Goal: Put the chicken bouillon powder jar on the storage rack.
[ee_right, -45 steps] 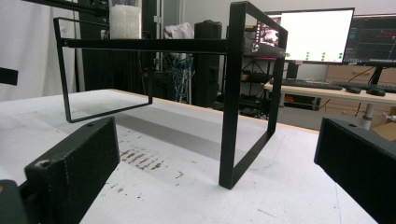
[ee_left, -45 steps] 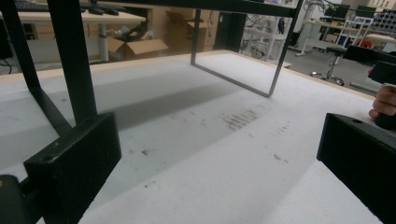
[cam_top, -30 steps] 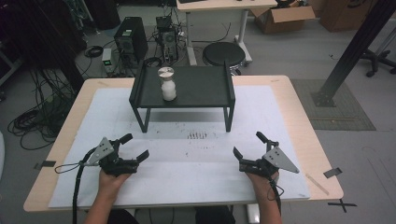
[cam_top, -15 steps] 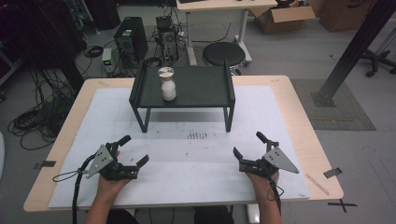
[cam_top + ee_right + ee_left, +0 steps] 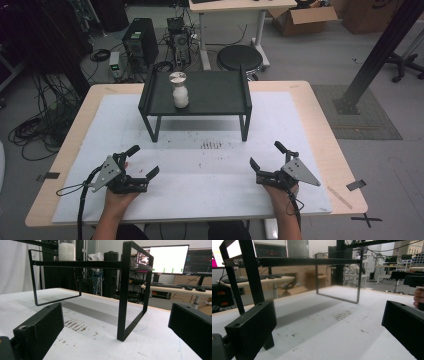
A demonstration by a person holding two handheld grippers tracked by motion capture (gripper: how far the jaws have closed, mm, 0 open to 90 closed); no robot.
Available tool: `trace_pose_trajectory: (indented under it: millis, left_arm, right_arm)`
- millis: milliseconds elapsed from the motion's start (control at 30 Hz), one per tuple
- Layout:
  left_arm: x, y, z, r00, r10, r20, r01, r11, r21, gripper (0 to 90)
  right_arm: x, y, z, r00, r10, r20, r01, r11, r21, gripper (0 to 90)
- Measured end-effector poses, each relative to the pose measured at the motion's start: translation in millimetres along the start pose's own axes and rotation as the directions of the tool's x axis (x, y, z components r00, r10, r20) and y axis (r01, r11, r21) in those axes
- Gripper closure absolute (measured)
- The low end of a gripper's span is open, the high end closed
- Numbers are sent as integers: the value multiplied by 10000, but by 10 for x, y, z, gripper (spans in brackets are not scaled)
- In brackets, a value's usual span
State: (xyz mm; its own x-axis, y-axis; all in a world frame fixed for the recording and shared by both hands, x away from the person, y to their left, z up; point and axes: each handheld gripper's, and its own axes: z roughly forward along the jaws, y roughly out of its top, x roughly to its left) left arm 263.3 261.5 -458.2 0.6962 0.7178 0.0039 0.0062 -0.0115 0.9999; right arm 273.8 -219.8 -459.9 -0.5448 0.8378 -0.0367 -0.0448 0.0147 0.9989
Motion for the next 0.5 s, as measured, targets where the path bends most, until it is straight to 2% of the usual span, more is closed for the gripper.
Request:
trace_pose_trajectory:
  millis: [500]
  left_arm:
    - [-2, -1, -4, 10000, 23, 16, -23, 10000, -58, 2]
  right_arm:
    - [0, 0, 1, 10000, 1, -10, -1, 10000, 8, 0]
